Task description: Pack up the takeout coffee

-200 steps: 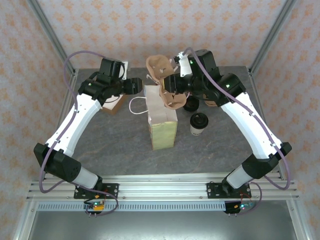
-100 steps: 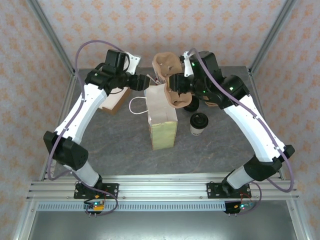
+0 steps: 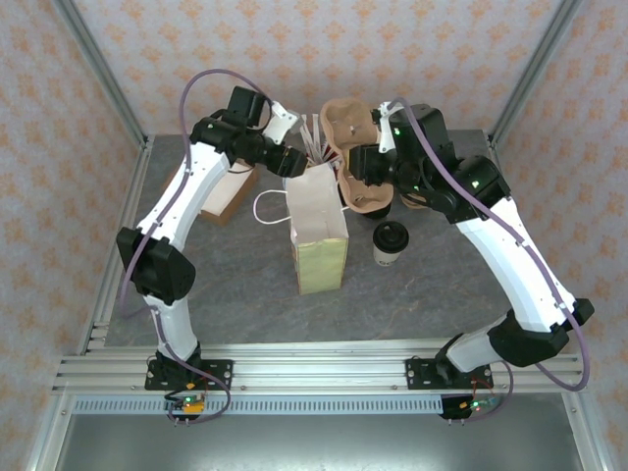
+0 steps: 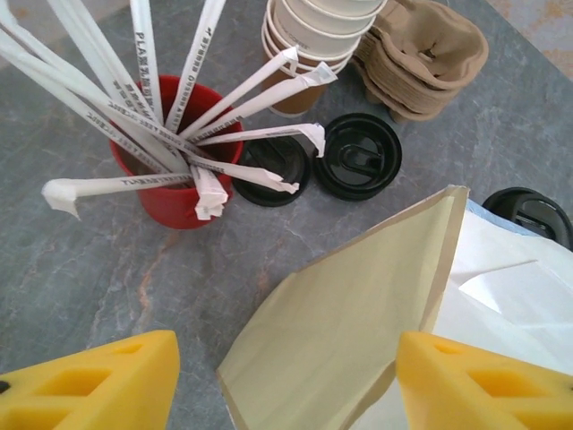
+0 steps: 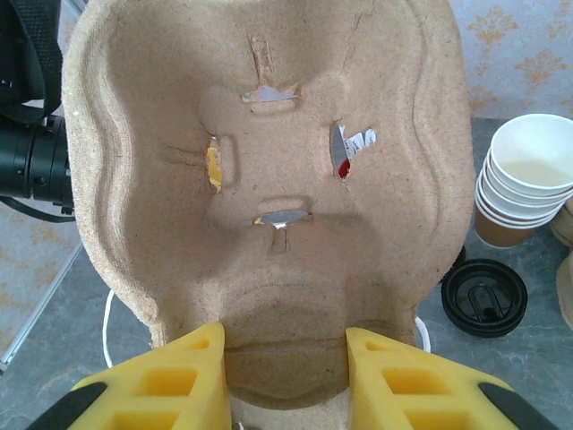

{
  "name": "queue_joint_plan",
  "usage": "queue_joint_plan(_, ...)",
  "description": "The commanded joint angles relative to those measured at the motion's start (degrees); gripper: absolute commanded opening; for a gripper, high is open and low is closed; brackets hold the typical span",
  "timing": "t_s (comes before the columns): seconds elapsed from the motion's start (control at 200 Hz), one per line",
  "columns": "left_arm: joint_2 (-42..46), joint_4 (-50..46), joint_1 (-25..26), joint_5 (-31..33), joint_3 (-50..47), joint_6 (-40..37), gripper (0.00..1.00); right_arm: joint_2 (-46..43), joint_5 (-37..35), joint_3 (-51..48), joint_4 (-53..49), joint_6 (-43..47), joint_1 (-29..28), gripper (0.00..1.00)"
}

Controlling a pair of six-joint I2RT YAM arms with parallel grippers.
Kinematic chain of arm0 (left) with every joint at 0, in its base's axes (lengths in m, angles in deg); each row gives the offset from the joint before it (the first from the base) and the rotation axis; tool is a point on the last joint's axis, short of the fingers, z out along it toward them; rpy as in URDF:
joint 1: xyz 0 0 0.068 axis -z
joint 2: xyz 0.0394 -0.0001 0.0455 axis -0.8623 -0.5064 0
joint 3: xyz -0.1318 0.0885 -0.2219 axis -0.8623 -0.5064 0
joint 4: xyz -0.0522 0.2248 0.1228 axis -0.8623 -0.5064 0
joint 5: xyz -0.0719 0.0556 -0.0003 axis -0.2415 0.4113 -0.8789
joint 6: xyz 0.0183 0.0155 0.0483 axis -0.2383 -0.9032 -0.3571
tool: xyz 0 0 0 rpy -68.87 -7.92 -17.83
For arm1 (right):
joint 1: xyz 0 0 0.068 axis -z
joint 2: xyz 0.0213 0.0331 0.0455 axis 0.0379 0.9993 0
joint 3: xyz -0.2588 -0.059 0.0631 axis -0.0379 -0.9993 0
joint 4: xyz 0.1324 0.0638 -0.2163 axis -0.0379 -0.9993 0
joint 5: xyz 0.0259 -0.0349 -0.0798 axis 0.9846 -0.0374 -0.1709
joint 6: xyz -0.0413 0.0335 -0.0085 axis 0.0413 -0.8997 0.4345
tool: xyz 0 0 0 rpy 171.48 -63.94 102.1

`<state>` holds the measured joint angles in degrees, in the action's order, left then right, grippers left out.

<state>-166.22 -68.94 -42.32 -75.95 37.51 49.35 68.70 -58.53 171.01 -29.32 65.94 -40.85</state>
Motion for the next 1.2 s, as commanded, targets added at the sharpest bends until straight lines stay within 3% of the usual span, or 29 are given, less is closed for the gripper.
queue_joint_plan(0.0, -2.69, -5.66, 0.58, -2.93, 4.07, -2.93, 0.62, -0.85, -1.04, -0.36, -0.67, 0.49, 0.26, 0.32)
queue_joint_plan(0.195, -4.77, -8.58, 0.61, -4.55, 6.41, -3.96, 0.59, -0.17, -0.48, 0.09, -0.75, 0.62, 0.27, 0.32)
queue_joint_plan(0.345, -3.94, -6.79, 0.26, -3.93, 6.81, -1.09, 0.61, 0.44, -0.21, 0.58, -0.84, 0.81, 0.2, 0.32)
queue_joint_plan(0.51, -1.67, -3.61, -1.15, -7.85, 5.71, 1.74, 0.62, 0.56, -0.11, 0.64, -0.92, 1.03, 0.27, 0.32)
queue_joint_plan(0.771, 0.99, -1.94, -1.17, -11.37, 1.84, -1.35, 0.66, 0.63, 0.48, -0.25, -0.16, 1.0, 0.3, 0.32)
queue_joint_plan(1.196, -5.44, -7.37, -0.65, -9.94, 6.01, -4.51, 0.69, 1.21, 0.85, -0.51, 0.04, 1.04, 0.35, 0.32)
